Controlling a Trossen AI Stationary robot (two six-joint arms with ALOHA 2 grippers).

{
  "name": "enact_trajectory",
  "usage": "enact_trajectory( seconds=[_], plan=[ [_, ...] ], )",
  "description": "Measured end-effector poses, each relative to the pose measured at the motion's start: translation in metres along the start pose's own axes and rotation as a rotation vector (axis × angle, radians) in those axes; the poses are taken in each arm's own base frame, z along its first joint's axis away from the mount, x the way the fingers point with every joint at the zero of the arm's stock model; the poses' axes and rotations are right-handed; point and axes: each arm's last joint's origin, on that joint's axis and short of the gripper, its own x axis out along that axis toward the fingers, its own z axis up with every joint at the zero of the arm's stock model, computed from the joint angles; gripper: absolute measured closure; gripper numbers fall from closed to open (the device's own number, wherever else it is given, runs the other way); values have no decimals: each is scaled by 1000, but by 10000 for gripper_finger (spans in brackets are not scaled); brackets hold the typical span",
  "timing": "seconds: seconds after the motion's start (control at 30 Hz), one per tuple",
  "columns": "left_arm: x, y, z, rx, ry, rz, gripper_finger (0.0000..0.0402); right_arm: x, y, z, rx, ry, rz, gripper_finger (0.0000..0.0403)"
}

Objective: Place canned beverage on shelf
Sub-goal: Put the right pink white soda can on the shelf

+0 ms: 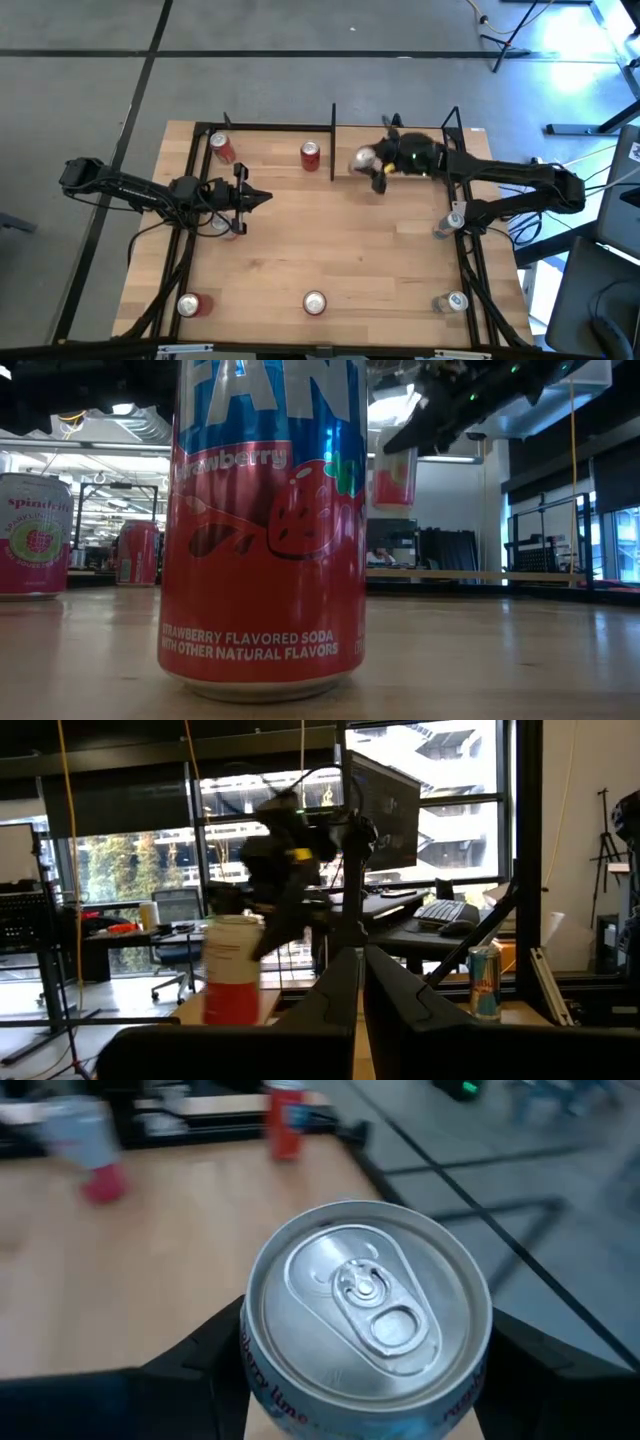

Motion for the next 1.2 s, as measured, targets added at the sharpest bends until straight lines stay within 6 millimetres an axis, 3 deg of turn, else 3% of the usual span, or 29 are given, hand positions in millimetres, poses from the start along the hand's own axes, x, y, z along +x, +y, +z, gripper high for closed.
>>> enact_trajectory(
  seconds=[0.2,0.5,0.77,1.03,1.2],
  plan=[
    [0,1,0,0,4,40,401,15,-39,-9,113,15,-65,150],
    [0,1,0,-1,6,45,401,48,-72,-24,195,-20,-111,150],
    [0,1,0,1,7,43,401,67,-84,-34,227,-35,-147,150],
    [0,1,0,11,7,42,401,91,-90,-20,238,19,-95,150],
    [0,1,0,9,8,41,401,102,-92,-23,247,78,-81,150]
  ],
)
